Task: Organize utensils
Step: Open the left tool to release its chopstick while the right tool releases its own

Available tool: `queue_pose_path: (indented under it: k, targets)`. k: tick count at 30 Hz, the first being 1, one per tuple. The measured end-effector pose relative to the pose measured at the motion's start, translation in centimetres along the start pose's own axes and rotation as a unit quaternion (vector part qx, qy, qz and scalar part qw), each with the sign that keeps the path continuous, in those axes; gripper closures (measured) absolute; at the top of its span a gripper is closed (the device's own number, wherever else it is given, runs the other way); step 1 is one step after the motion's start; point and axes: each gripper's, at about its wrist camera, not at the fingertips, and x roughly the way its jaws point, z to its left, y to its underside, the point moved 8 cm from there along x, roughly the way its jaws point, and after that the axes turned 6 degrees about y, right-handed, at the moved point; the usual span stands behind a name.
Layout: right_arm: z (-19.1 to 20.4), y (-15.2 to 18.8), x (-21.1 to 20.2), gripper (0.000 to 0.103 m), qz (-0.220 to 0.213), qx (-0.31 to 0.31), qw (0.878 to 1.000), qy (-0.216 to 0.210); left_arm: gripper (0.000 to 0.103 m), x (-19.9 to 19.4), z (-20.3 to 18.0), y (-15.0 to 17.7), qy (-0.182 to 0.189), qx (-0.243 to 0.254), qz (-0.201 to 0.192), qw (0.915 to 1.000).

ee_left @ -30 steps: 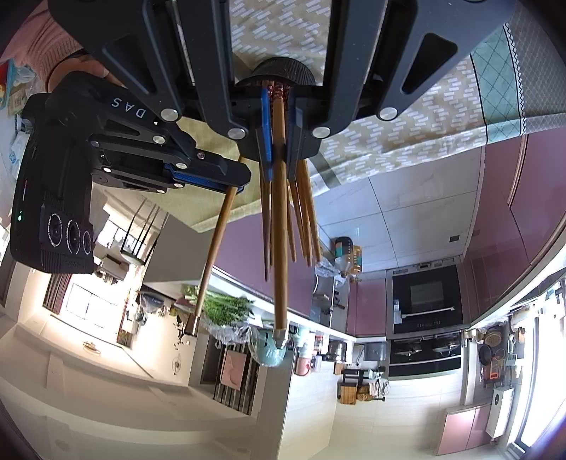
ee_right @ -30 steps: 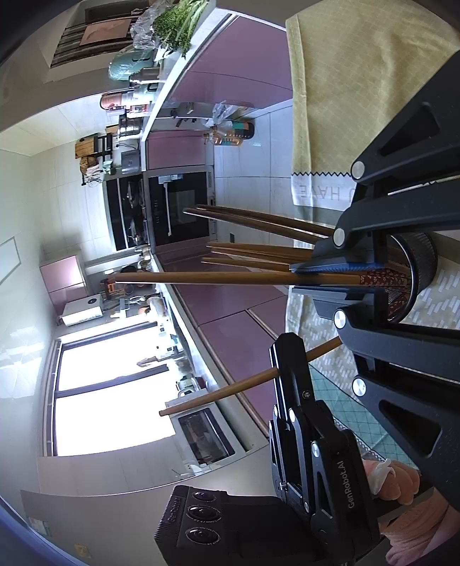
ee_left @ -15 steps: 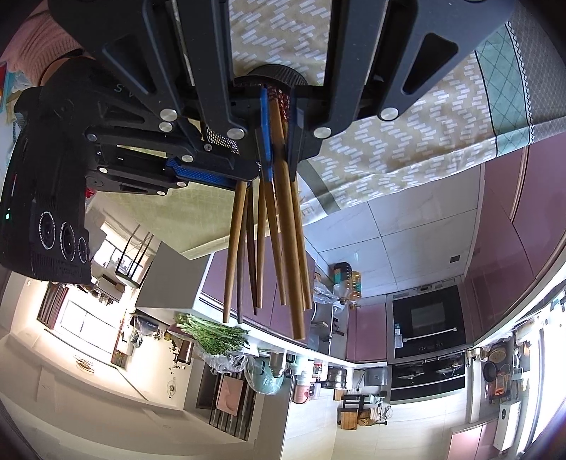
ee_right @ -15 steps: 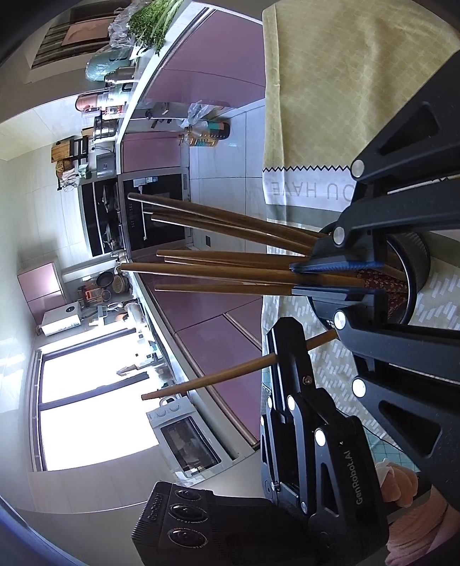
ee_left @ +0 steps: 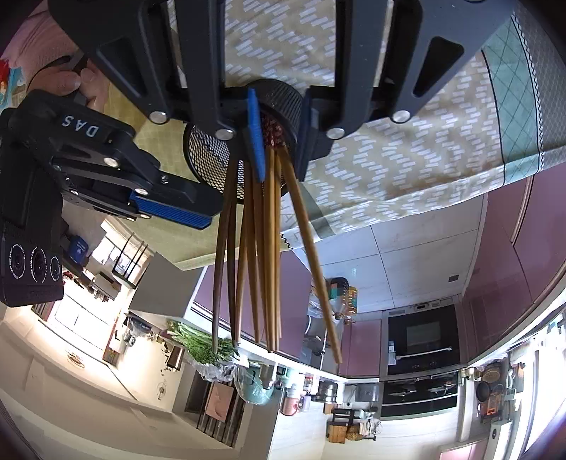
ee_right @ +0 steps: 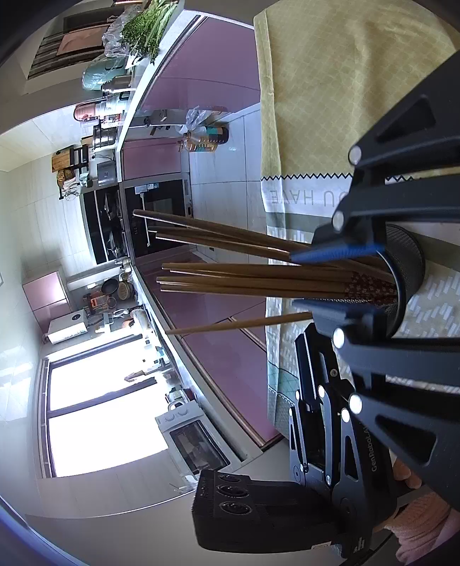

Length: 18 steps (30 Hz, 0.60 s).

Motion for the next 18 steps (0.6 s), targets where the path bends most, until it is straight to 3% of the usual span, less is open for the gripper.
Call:
queue_pose_path:
  k: [3, 5, 7, 9, 14, 18]
  targets:
    - [0.6, 0.4, -0.8, 0.052, -0.006, -0.009, 1.0, -0.002, 0.07, -1.4, 0.4, 0.5, -0.004, -0.005, -0.02, 0.9998]
    - [1.2, 0.7, -1.4, 0.046, -0.013, -0.019, 1.0, -0.001, 0.064, -2.9, 0.9, 0.9, -0.019, -0.007, -0.045, 0.9988]
    - [1.8, 1.1, -2.1, 0.026, -0.03, -0.026, 0.999, 0.006, 0.051, -4.4, 1.4, 1.4, -0.038, -0.008, -0.07, 0.9968]
    - [2.3, 1.3, -3.0, 0.015, -0.049, -0.032, 0.998, 0.015, 0.032, -6.1, 1.8, 2.0, -0.057, -0.011, -0.095, 0.9938]
    - [3.7, 2.5, -3.8, 0.007, -0.071, -0.058, 0.995, 0.042, 0.006, -9.7, 2.2, 3.4, -0.108, -0.005, -0.142, 0.9839]
    - [4.4, 3.2, -4.0, 0.007, -0.082, -0.067, 0.993, 0.057, 0.006, -12.4, 2.6, 4.6, -0.143, -0.004, -0.176, 0.974]
